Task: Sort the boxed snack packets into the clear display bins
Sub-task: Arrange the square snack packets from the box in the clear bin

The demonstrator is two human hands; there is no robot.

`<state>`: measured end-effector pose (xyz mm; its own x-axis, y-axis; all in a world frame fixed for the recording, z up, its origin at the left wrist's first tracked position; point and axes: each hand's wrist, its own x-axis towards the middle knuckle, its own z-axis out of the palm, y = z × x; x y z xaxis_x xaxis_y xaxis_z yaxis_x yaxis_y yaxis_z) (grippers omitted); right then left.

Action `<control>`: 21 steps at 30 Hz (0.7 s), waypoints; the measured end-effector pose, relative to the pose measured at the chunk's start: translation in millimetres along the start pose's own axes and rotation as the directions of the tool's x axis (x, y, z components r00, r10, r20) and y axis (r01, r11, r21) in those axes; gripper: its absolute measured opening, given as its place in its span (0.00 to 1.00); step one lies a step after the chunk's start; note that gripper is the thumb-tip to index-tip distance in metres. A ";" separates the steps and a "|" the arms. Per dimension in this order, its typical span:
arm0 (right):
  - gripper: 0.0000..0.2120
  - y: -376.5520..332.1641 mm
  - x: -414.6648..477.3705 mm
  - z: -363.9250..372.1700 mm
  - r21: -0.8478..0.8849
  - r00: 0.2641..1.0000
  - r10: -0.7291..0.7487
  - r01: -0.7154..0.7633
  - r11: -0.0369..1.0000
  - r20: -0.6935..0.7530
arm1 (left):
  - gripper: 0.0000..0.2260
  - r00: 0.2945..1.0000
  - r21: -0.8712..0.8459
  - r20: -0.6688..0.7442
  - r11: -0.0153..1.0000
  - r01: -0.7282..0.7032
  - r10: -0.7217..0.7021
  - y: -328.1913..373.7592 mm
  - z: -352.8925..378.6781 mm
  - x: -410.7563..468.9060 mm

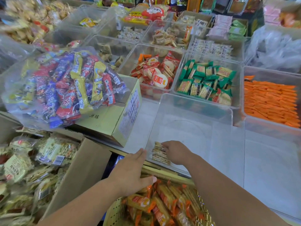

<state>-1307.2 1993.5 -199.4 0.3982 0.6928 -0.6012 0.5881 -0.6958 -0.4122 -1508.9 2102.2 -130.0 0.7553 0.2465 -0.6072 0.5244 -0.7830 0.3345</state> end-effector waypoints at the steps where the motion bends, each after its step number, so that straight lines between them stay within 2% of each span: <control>1: 0.21 -0.3 -0.8 0.0 -0.001 1.000 -0.002 0.002 1.000 0.018 | 0.48 1.000 -0.004 -0.006 1.000 -0.001 0.001 -0.1 0.5 -0.3; 7: 0.23 -9.0 -17.3 -6.7 -0.025 0.999 0.002 -0.001 1.000 0.049 | 0.43 0.995 -0.060 -0.087 0.997 -0.045 0.040 2.1 -3.7 -13.0; 9: 0.23 -16.5 -25.8 -9.6 -0.030 1.000 0.014 -0.014 0.999 0.007 | 0.40 0.985 -0.087 -0.161 0.993 -0.077 0.062 0.0 -6.8 -29.0; 11: 0.23 -29.5 -36.0 -12.4 -0.043 0.995 0.017 -0.021 0.999 -0.097 | 0.36 0.961 -0.120 -0.263 0.986 -0.115 0.080 -7.4 -10.8 -51.9; 14: 0.23 -65.3 -56.0 -10.0 -0.001 0.941 -0.036 0.038 0.999 -0.335 | 0.29 0.855 -0.189 -0.513 0.963 -0.193 0.071 -28.6 -16.5 -94.9; 17: 0.19 -121.4 -82.3 7.2 0.021 0.838 -0.222 0.267 0.963 -0.499 | 0.20 0.693 -0.272 -0.715 0.950 -0.154 -0.093 -69.1 -15.1 -138.9; 19: 0.18 -164.1 -99.7 25.8 -0.023 0.779 -0.377 0.424 0.905 -0.501 | 0.18 0.624 -0.356 -0.740 0.933 -0.044 -0.253 -109.0 -7.7 -164.4; 21: 0.19 -202.1 -112.6 46.2 -0.067 0.739 -0.514 0.542 0.837 -0.437 | 0.17 0.593 -0.421 -0.701 0.901 0.104 -0.396 -154.0 2.7 -182.9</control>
<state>-1503.4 2047.4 -80.1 0.2994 0.9518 0.0667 0.7560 -0.1941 -0.6251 -1728.9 2176.1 -72.4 0.5161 0.8564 0.0125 0.7165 -0.4397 0.5416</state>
